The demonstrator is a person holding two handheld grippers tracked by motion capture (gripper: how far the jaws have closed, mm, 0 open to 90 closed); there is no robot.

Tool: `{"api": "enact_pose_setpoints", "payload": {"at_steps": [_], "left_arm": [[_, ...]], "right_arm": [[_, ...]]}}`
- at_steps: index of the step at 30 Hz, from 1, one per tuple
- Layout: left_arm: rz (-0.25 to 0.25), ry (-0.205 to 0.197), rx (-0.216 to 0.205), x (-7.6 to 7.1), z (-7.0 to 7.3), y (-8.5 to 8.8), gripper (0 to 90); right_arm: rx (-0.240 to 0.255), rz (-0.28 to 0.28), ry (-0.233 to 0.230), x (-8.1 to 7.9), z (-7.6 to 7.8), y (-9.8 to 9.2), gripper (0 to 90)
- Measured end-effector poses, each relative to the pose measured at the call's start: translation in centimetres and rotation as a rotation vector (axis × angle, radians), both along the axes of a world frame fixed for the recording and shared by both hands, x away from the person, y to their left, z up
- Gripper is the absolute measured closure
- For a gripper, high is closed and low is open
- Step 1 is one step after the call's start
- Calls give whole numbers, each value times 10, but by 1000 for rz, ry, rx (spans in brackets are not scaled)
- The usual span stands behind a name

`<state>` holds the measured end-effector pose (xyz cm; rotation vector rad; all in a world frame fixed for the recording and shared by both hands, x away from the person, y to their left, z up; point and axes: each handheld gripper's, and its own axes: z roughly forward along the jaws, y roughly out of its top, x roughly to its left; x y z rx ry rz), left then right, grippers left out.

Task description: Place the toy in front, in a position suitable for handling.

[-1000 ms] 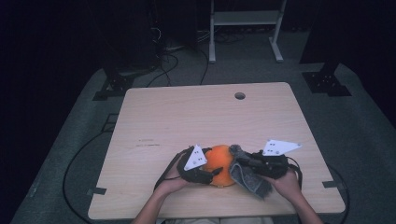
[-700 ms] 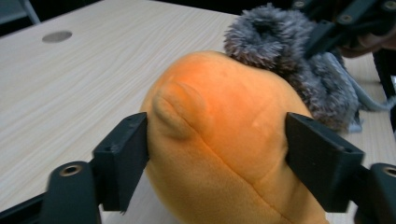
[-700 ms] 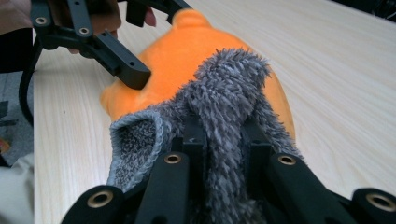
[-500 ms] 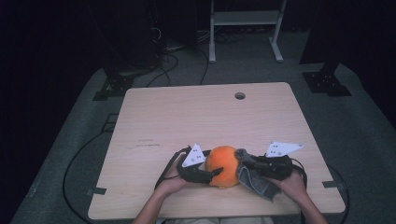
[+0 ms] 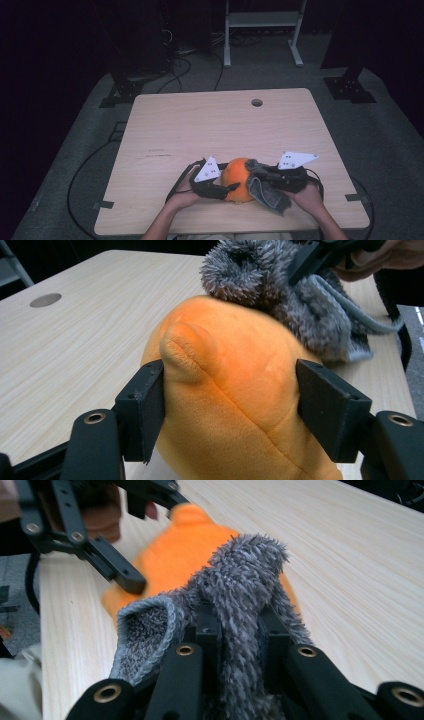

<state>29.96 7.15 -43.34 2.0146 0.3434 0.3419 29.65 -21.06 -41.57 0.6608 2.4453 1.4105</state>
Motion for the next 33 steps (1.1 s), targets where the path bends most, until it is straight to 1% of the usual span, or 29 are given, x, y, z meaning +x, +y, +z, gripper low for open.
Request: {"api": "enact_pose_setpoints", "payload": {"at_steps": [1,2,3,4,6,7,8,9,11,12,13,14,15,17,18,19,20,21,22,23,24,25,26,27,29,31,33], "left_arm": [[-1,-17,9,-1,0,-2,316],[-1,-17,9,-1,0,-2,317],[-8,-36,21,-4,1,-5,318],[-8,-36,21,-4,1,-5,318],[-23,-60,33,-7,2,-8,317],[-41,-74,45,-9,3,-11,316],[-41,-74,45,-9,3,-11,314],[-51,-86,70,-10,4,-11,312],[-52,-82,69,-10,4,-10,312],[-53,-81,67,-10,3,-10,312],[-52,-82,67,-10,3,-10,312],[-51,-81,65,-10,3,-10,312],[-50,-82,66,-10,3,-10,313],[-49,-87,66,-10,3,-11,313],[-50,-88,66,-11,3,-11,313],[-55,-88,63,-11,3,-12,312],[-59,-90,64,-12,3,-13,312],[-73,-99,66,-13,3,-15,310],[-75,-104,75,-14,3,-15,310],[-75,-104,75,-14,3,-15,309],[-77,-109,79,-15,3,-15,309],[-79,-111,82,-15,3,-15,308],[-78,-111,84,-16,3,-15,307],[-76,-109,82,-15,2,-14,308],[-75,-105,81,-14,2,-13,308],[-64,-96,77,-12,1,-11,308],[-52,-88,76,-11,-1,-7,308]], "right_arm": [[1,-6,0,0,2,-5,755],[1,-6,0,0,2,-5,755],[34,17,-12,-2,10,-3,755],[34,17,-12,-2,10,-3,755],[74,44,-22,-3,16,2,755],[63,52,-30,-4,20,11,755],[63,52,-30,-4,20,11,755],[36,59,-31,-3,17,16,755],[30,59,-29,-2,15,16,755],[34,54,-22,-1,12,14,756],[16,39,-19,0,12,10,756],[16,39,-19,0,12,10,756],[1,20,-17,1,12,5,756],[7,19,-17,1,13,3,756],[47,34,-17,-2,19,4,757],[62,51,-21,-4,23,7,758],[62,51,-21,-4,23,7,758],[52,93,-33,-9,30,19,758],[44,107,-34,-9,31,24,758],[44,107,-34,-9,31,24,758],[27,113,-35,-10,31,28,758],[9,113,-33,-10,29,32,758],[9,112,-15,-7,24,33,760],[19,109,-8,-5,23,31,760],[21,100,-3,-4,22,28,760],[17,67,2,0,18,21,761],[21,28,24,6,10,9,761]]}}
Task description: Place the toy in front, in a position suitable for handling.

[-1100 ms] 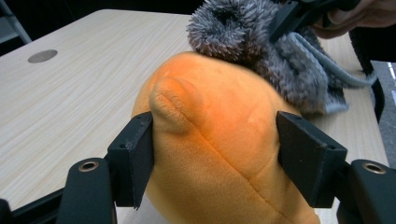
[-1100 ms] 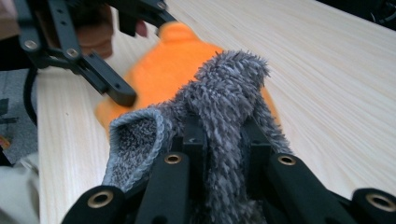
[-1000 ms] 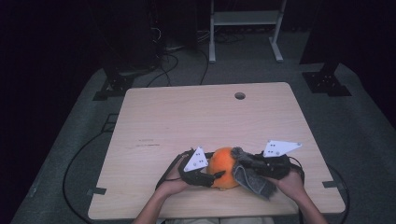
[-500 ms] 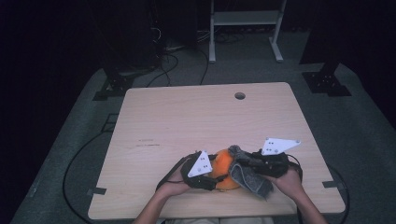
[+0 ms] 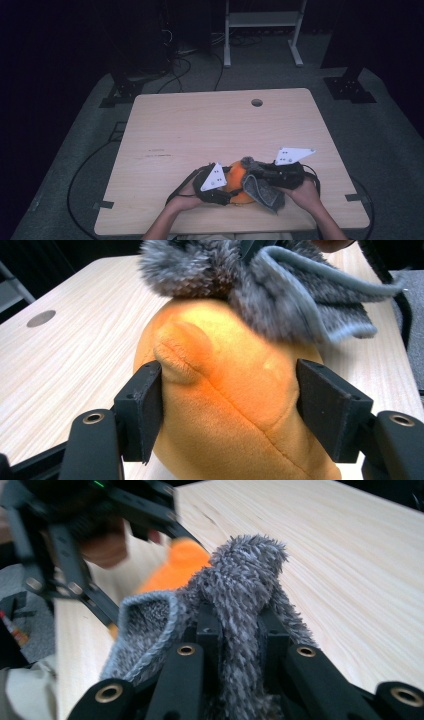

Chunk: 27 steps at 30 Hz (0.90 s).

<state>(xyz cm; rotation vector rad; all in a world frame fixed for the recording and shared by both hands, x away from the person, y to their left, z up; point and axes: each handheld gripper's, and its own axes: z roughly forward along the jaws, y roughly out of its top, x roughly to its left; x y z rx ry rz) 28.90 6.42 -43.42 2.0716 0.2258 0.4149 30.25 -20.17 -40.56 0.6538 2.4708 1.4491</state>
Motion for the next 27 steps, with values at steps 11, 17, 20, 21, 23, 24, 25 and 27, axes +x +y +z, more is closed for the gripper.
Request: {"api": "enact_pose_setpoints", "payload": {"at_steps": [11,17,20,21,23,24,25,27], "left_arm": [[60,4,3,9,-6,7,306],[66,14,9,11,-7,11,305],[67,25,1,13,-7,13,303],[67,24,0,13,-8,13,302],[71,18,1,13,-7,13,290],[70,15,-6,13,-6,13,242],[69,8,-14,13,-5,14,206],[71,-32,-50,12,2,19,183]], "right_arm": [[25,27,-21,-18,9,10,759],[-9,9,3,-10,-5,11,759],[-14,-14,5,-8,-7,4,759],[-28,-28,2,-7,-10,0,759],[-35,-44,6,-6,-12,-5,759],[-31,-50,15,-6,-14,-8,759],[-31,-52,11,-6,-14,-8,759],[-39,-54,-3,-6,-14,-7,758]]}}
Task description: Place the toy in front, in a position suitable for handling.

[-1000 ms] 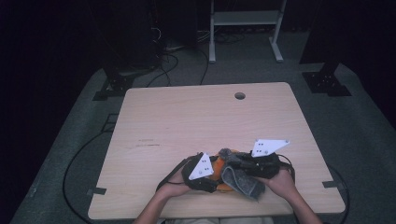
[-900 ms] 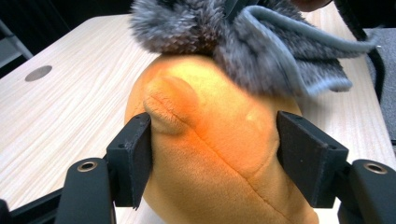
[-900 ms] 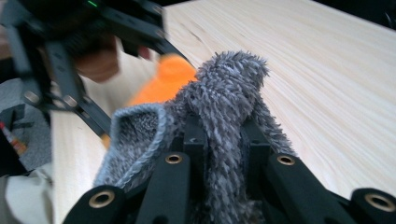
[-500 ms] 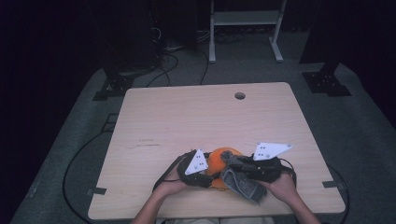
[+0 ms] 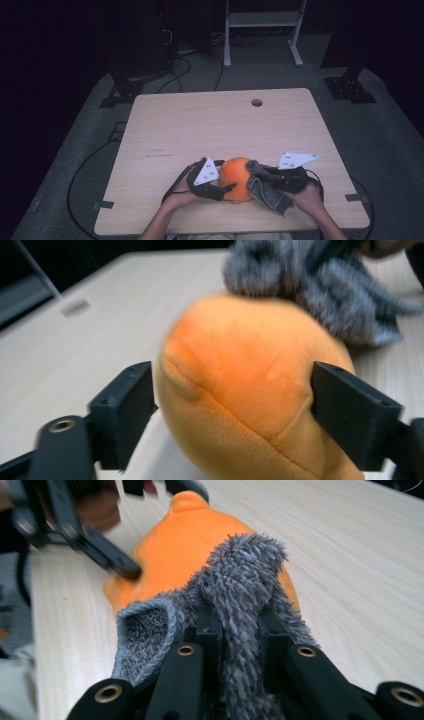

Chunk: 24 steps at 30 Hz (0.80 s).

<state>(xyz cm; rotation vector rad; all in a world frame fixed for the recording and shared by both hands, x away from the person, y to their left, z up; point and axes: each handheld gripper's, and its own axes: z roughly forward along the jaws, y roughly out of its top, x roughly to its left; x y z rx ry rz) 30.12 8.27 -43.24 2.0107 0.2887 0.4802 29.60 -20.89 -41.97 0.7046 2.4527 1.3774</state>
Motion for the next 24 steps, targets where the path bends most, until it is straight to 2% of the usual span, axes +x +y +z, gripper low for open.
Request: {"api": "enact_pose_setpoints", "payload": {"at_steps": [1,2,4,5,6,7,8,9,10,12,13,15,16,17,18,20,21,24], "left_arm": [[2,-13,-12,-1,3,1,165],[6,-43,-42,-3,7,4,165],[0,-47,-57,-3,8,5,197],[-12,-51,-51,-4,8,5,241],[-23,-54,-46,-4,7,5,241],[-33,-52,-36,-5,5,5,312],[-28,-67,-9,-4,3,4,312],[-26,-63,4,-3,1,4,331],[-22,-58,0,-2,0,4,350],[1,-64,14,-1,-1,2,370],[19,-68,36,0,-2,2,374],[53,-55,33,1,-5,1,377],[61,-47,26,2,-6,0,379],[76,-39,18,4,-6,-1,380],[76,-39,18,4,-6,-1,380],[98,-29,21,5,-6,-2,380],[103,-27,32,5,-6,-2,372],[106,-39,36,4,-3,1,349]], "right_arm": [[-13,-7,-20,1,0,2,758],[-16,-8,-23,2,0,3,758],[-14,-7,-27,4,0,3,758],[5,-11,-17,8,-1,2,758],[5,-11,-17,8,-1,2,758],[4,-18,-24,10,-2,1,758],[4,-18,-24,10,-2,1,758],[5,-23,-18,11,-2,0,758],[2,-30,-18,13,-3,-2,758],[-14,-52,-18,15,-4,-5,758],[-24,-68,-20,16,-4,-6,757],[-46,-100,-38,14,-1,-9,758],[-32,-95,-55,10,2,-8,758],[3,-55,-86,0,8,-3,758],[3,-55,-86,0,8,-3,758],[17,5,-104,-8,11,11,757],[-18,50,-104,-14,9,28,757],[-46,53,-111,-13,5,35,757]]}}
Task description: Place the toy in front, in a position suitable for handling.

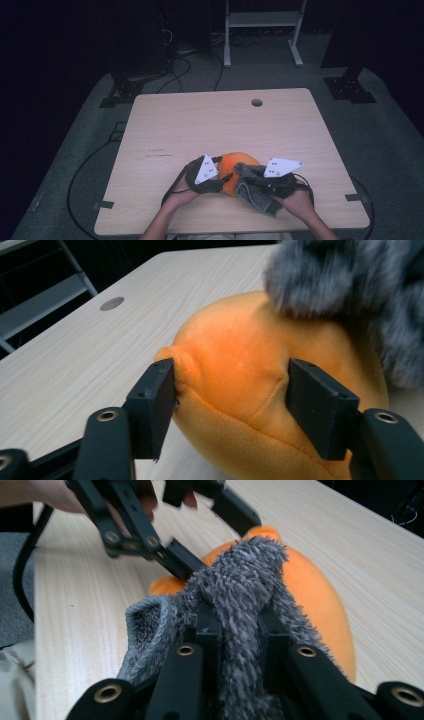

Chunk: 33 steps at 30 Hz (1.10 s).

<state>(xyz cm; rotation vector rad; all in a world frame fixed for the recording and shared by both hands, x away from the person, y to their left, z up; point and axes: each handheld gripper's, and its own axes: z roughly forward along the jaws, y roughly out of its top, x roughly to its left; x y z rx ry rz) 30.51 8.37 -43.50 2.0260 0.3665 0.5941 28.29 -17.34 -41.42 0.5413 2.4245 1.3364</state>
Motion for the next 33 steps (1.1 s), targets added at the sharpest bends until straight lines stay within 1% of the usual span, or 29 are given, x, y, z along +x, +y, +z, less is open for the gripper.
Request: {"api": "enact_pose_setpoints", "payload": {"at_steps": [1,2,3,4,5,6,7,8,11,13,15,17,18,20,21,22,23,25,26,27,28,29,30,31,33], "left_arm": [[-14,-19,-26,0,3,3,341],[-20,-23,-44,0,4,5,346],[-13,-25,-70,-1,6,6,385],[-16,-17,-87,0,6,5,436],[-24,-10,-79,0,6,3,468],[-36,0,-62,0,4,1,491],[-35,5,-52,1,2,-1,507],[-32,12,-53,1,2,-1,519],[-22,19,-53,2,3,2,516],[-43,32,-74,2,4,4,509],[-69,58,-90,1,6,5,471],[-72,67,-82,1,6,6,467],[-73,69,-76,2,5,5,473],[-64,65,-61,3,3,3,497],[-62,68,-60,3,3,2,510],[-61,73,-70,3,2,2,510],[-61,89,-77,4,2,2,510],[-52,114,-97,7,2,3,505],[-45,122,-104,7,2,3,504],[-39,126,-102,8,1,4,504],[-33,129,-103,8,1,4,504],[-25,132,-99,8,1,5,503],[-24,130,-95,9,0,5,501],[-21,127,-95,9,0,5,501],[-15,125,-103,9,-2,5,497]], "right_arm": [[3,-3,5,2,-1,1,757],[14,-6,7,4,-2,0,757],[19,-6,10,5,-2,-1,755],[32,-6,22,5,-2,-3,753],[46,-7,27,6,-3,-4,753],[46,-7,24,6,-3,-4,753],[41,-5,21,6,-4,-5,754],[34,-9,17,6,-3,-6,754],[15,-42,9,10,-6,-12,753],[16,-48,13,12,-7,-15,752],[23,-63,23,15,-8,-22,751],[22,-81,30,18,-8,-28,748],[11,-91,26,19,-8,-30,748],[14,-98,37,21,-8,-34,746],[8,-107,10,17,-5,-34,746],[8,-107,10,17,-5,-34,746],[14,-94,-16,14,-1,-33,746],[52,-43,-39,5,5,-28,747],[59,-10,-45,0,7,-21,747],[54,12,-45,-4,6,-16,747],[36,26,-46,-6,4,-10,747],[20,30,-44,-6,2,-6,747],[-7,29,-42,-5,-2,-3,747],[-17,24,-39,-3,-5,-3,749],[-17,12,-28,1,-8,-7,751]]}}
